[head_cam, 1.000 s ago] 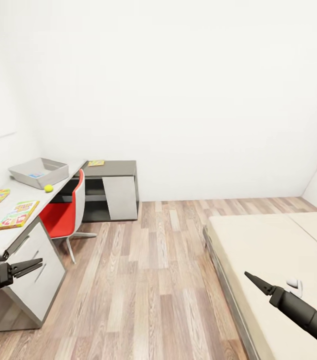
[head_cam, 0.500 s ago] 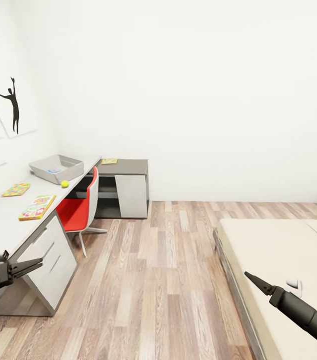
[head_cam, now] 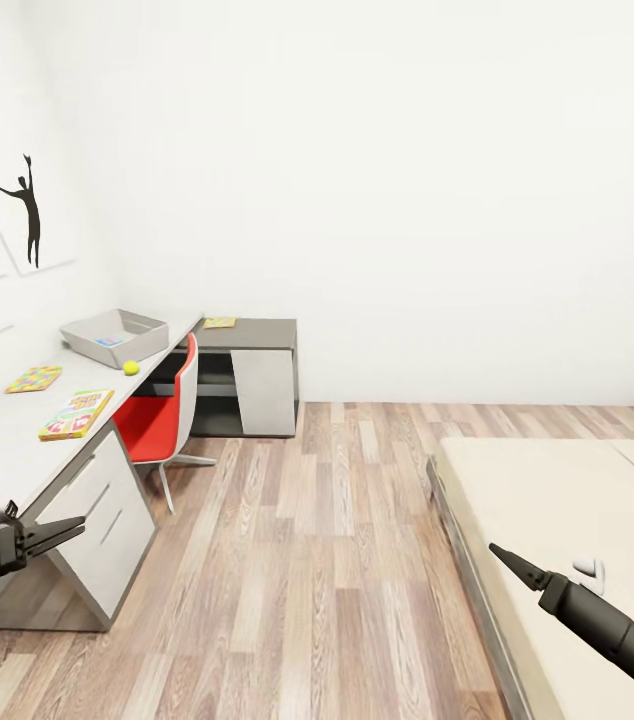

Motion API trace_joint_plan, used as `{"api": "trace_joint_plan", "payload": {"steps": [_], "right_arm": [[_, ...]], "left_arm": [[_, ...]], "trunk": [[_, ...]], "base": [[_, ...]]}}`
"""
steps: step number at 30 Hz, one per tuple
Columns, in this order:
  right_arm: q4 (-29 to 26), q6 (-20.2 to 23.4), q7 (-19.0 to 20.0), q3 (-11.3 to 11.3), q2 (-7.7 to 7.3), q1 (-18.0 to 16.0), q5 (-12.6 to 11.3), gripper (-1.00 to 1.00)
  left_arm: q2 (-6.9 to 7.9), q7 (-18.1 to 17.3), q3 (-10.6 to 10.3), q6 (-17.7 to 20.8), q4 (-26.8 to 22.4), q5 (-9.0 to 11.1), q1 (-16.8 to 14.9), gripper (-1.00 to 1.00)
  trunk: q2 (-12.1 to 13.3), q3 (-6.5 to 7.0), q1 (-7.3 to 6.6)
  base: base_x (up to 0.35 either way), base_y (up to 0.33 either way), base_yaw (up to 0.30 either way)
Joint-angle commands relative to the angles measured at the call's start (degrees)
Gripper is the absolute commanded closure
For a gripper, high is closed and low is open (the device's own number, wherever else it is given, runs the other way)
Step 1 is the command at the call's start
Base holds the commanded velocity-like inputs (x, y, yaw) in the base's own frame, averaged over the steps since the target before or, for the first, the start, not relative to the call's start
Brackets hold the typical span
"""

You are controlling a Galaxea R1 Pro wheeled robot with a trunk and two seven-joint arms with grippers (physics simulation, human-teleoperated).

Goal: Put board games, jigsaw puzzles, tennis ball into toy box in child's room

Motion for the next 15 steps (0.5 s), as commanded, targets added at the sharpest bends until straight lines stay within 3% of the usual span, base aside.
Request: {"api": "trace_joint_plan", "payload": {"steps": [1,15], "right_arm": [[0.0,0.3,0.1,0.0,0.01,-0.1,-0.2,-1.0],[0.0,0.3,0.1,0.0,-0.02,-0.1,-0.2,-1.0]], "left_arm": [[0.01,-0.3,0.0,0.6,0.0,-0.1,0.0,-1.0],[0.01,-0.3,0.0,0.6,0.0,-0.1,0.0,-1.0]], "trunk": [[-0.1,-0.12,0.03],[-0.1,-0.12,0.03]], "base": [[-0.001,0.0,0.002],[-0.036,0.0,0.001]]}}
